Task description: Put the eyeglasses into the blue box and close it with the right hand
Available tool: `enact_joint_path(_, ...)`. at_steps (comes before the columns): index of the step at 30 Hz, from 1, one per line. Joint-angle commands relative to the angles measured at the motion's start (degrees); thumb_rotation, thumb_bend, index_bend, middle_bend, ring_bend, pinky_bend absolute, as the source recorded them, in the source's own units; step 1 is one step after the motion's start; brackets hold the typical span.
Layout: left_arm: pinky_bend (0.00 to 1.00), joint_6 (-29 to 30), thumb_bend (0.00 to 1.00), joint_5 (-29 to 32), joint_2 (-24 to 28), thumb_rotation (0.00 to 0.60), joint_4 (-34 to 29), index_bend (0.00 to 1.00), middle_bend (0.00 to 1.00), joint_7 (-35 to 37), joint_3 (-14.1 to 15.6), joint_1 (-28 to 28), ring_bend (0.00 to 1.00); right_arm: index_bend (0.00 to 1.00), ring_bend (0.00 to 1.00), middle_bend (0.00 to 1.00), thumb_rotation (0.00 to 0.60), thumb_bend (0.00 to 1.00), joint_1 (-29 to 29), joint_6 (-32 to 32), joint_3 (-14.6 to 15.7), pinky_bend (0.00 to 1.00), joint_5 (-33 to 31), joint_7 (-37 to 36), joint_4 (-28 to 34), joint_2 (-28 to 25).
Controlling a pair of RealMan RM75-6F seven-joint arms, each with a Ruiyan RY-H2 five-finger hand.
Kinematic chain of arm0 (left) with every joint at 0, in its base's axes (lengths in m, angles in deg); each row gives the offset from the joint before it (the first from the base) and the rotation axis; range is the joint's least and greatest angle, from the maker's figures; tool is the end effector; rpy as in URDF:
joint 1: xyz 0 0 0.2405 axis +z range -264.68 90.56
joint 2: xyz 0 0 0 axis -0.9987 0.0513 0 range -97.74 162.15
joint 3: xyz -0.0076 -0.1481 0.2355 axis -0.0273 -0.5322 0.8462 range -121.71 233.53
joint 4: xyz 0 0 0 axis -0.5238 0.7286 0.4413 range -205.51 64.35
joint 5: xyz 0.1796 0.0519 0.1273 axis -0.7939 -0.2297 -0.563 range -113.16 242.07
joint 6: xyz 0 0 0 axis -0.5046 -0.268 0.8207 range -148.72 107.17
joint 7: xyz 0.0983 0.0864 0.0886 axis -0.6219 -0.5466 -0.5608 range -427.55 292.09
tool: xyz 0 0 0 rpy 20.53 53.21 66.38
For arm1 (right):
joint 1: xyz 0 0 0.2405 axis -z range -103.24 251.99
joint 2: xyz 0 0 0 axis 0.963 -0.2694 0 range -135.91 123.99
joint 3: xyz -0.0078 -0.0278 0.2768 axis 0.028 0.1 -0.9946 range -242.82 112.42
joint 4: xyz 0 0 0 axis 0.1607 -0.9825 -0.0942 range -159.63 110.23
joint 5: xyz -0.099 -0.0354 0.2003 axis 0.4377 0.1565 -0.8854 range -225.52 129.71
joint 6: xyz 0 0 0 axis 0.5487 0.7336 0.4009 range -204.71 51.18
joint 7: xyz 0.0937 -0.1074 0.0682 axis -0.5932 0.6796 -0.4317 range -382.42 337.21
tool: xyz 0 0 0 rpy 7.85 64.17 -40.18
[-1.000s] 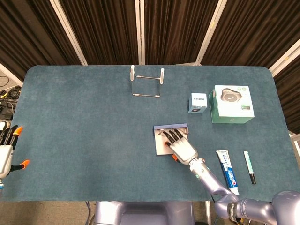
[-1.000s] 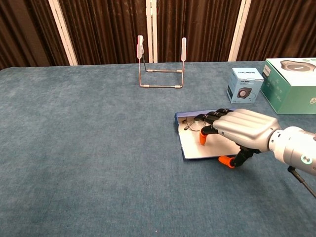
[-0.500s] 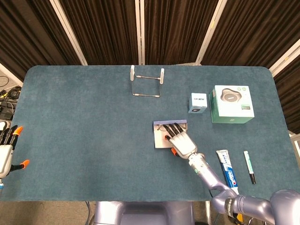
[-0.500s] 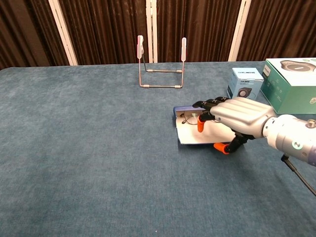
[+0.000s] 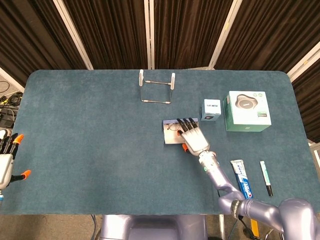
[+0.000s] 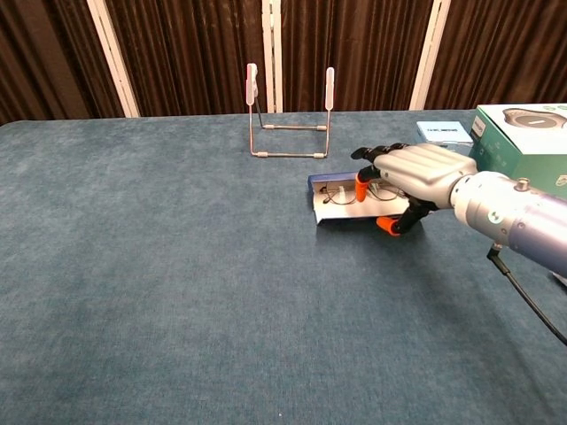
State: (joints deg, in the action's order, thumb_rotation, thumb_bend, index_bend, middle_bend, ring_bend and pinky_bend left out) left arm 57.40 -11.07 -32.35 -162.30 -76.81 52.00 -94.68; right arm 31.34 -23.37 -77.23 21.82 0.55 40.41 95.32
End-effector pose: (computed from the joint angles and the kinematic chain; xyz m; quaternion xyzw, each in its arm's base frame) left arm -0.3606 0.2168 0.1487 -0.5969 -0.3987 -0.2963 0.6300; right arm -0.1721 -0.3975 -0.0848 0.7637 -0.3037 0.3386 0.4581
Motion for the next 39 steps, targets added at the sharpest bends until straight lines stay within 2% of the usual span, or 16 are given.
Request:
enact_joint_path(1, 0.00, -0.08, 0.00, 0.15, -0.05, 0.600, 0.06, 0.00, 0.00, 0.04, -0.07, -0.04, 0.00, 0.39, 0.00, 0.00, 0.600, 0.33, -0.85, -0.59, -0.91, 0.00, -1.04, 0.39, -1.90, 0.94)
enact_joint_path(10, 0.00, -0.42, 0.00, 0.60, -0.33, 0.600, 0.35, 0.00, 0.00, -0.38, -0.14, -0.21, 0.00, 0.45, 0.00, 0.00, 0.600, 0.33, -2.42, -1.15, -2.54, 0.00, -2.81, 0.05, -5.30, 2.78)
enact_joint_path(15, 0.00, -0.60, 0.00, 0.96, -0.37, 0.600, 0.50, 0.00, 0.00, -0.39, -0.23, -0.25, 0.00, 0.58, 0.00, 0.00, 0.600, 0.37, -2.36, -1.34, -1.88, 0.00, -2.63, -0.30, -5.46, 2.92)
enact_joint_path(19, 0.00, -0.69, 0.00, 0.97, -0.46, 0.600, 0.60, 0.00, 0.00, -0.53, -0.20, -0.32, 0.00, 0.64, 0.00, 0.00, 0.600, 0.44, -1.85, -1.15, -0.71, 0.00, -1.61, -1.13, -4.50, 2.32)
enact_joint_path(24, 0.00, -0.57, 0.00, 0.84, -0.43, 0.600, 0.48, 0.00, 0.00, -0.47, -0.16, -0.28, 0.00, 0.68, 0.00, 0.01, 0.600, 0.50, -0.26, -0.27, 2.53, 0.00, 1.91, -2.56, 0.68, -1.21)
enact_joint_path(26, 0.00, -0.35, 0.00, 0.64, -0.29, 0.600, 0.30, 0.00, 0.00, -0.26, -0.13, -0.19, 0.00, 0.68, 0.00, 0.02, 0.600, 0.50, 1.78, 1.26, 7.26, 0.00, 6.90, -2.50, 7.10, -6.50)
enact_joint_path(31, 0.00, -0.43, 0.00, 0.38, -0.31, 0.600, 0.18, 0.00, 0.00, -0.46, 0.14, -0.17, 0.00, 0.69, 0.00, 0.02, 0.600, 0.50, 3.70, 3.38, 12.18, 0.00, 13.12, -1.71, 17.34, -15.88)
enact_joint_path(35, 0.00, -0.38, 0.00, 0.41, -0.32, 0.600, 0.13, 0.00, 0.00, -0.50, 0.15, -0.14, 0.00, 0.69, 0.00, 0.03, 0.600, 0.50, 3.60, 3.98, 13.11, 0.00, 15.83, -0.07, 22.12, -20.14)
enact_joint_path(39, 0.00, -0.15, 0.00, 0.25, -0.27, 0.600, -0.01, 0.00, 0.00, -0.51, 0.17, -0.07, 0.00, 0.69, 0.00, 0.02, 0.600, 0.50, 2.04, 2.27, 12.01, 0.00, 16.03, 2.07, 23.72, -20.63)
